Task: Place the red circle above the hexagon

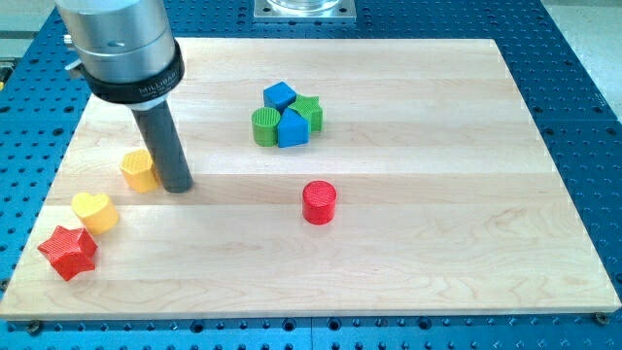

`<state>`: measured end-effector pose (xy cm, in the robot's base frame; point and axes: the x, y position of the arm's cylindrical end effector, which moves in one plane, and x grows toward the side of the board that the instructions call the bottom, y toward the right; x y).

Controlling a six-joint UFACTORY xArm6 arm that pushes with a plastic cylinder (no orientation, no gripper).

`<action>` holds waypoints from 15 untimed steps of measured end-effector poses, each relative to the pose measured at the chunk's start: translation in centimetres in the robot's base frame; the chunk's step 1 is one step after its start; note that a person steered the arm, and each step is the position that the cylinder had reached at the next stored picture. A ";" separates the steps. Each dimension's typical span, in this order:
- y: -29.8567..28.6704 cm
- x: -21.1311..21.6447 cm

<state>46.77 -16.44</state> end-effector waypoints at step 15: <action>9.4 3.4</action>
<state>50.14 -7.02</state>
